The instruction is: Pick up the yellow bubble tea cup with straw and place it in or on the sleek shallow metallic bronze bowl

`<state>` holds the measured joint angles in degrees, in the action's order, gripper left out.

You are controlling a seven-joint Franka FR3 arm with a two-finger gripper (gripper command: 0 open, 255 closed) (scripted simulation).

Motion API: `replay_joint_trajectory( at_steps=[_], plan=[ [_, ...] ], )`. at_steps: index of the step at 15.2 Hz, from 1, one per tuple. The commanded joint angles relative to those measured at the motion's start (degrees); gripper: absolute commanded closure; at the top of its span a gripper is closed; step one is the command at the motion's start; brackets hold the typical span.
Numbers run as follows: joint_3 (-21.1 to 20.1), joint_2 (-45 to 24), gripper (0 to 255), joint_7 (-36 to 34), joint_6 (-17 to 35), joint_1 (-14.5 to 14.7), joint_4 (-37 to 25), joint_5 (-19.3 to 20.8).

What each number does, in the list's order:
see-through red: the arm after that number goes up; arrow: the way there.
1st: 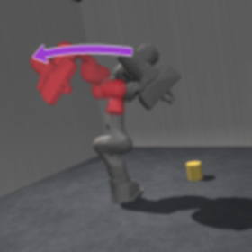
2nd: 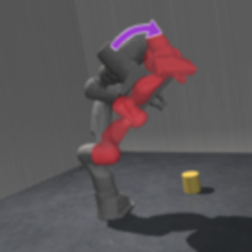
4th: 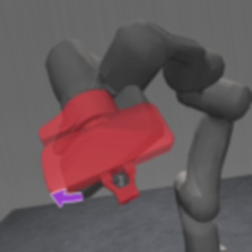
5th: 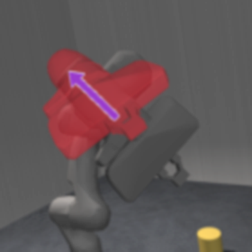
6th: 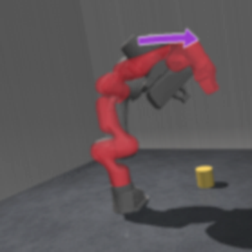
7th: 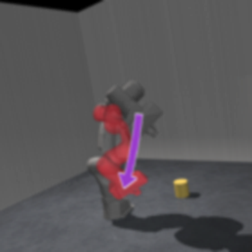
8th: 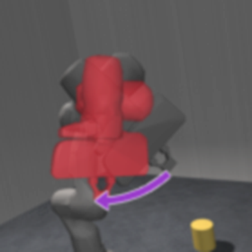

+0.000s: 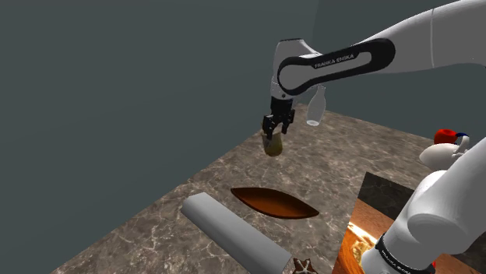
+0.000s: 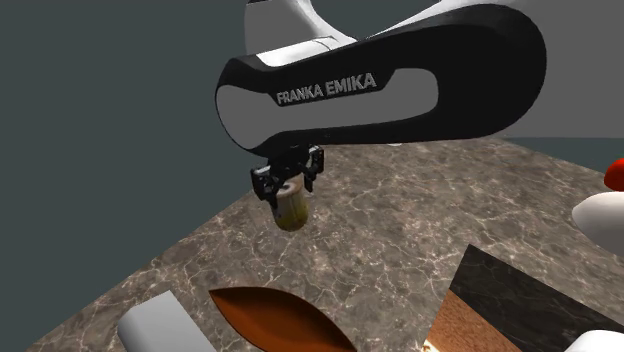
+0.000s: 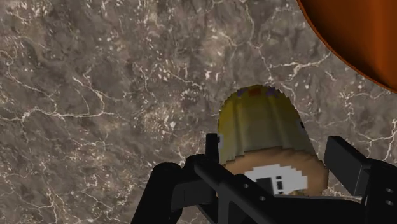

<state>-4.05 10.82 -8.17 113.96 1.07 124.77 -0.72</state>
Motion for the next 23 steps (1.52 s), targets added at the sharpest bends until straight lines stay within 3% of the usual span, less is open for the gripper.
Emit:
replay_joint_trajectory(
  at_steps=[1,14,23],
  plan=[
    [-1.0,3.14,255,-1.57,-0.51,0.84,2.6,-0.48],
    [-10.15,22.01,255,-14.42,-5.73,8.6,15.68,-7.22],
    [-11.2,20.94,255,-14.72,0.69,8.98,21.02,-7.93]
  ],
)
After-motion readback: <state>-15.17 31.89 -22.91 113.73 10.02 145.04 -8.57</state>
